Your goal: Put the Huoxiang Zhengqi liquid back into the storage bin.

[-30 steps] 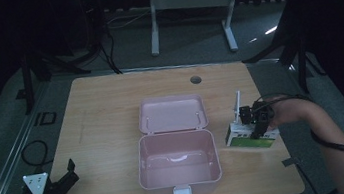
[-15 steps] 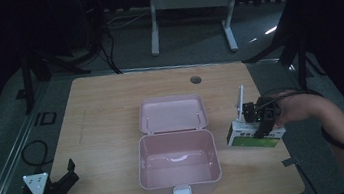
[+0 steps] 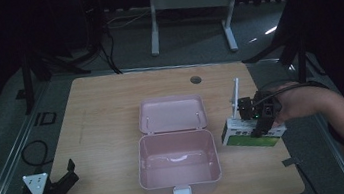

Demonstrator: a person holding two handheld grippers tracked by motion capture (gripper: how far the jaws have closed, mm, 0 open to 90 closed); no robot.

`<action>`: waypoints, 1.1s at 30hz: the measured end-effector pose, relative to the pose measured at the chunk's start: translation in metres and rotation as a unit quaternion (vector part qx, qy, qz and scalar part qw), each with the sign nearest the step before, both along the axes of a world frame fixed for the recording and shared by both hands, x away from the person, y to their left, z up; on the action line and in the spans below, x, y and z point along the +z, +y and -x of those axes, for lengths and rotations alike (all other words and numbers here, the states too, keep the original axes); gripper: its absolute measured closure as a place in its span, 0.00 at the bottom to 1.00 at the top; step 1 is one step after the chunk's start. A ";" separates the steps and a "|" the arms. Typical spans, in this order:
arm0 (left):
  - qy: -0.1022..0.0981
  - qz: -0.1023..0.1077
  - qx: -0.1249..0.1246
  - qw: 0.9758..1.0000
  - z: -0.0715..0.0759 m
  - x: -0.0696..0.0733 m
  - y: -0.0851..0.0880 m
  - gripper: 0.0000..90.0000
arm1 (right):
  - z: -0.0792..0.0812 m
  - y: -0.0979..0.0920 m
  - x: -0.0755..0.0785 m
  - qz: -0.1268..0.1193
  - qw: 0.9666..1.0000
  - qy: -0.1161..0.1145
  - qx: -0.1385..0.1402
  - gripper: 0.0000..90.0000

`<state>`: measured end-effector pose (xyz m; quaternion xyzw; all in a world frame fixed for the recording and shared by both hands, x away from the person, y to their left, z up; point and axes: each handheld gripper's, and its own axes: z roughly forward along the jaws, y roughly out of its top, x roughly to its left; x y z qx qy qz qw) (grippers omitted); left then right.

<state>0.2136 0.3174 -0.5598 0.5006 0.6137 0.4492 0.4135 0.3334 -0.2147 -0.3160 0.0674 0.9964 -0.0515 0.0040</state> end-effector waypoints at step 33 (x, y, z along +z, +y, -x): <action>0.001 -0.007 -0.006 1.000 0.000 0.000 -0.001 0.02 | 0.033 0.118 0.019 -0.017 0.997 0.007 0.081 0.68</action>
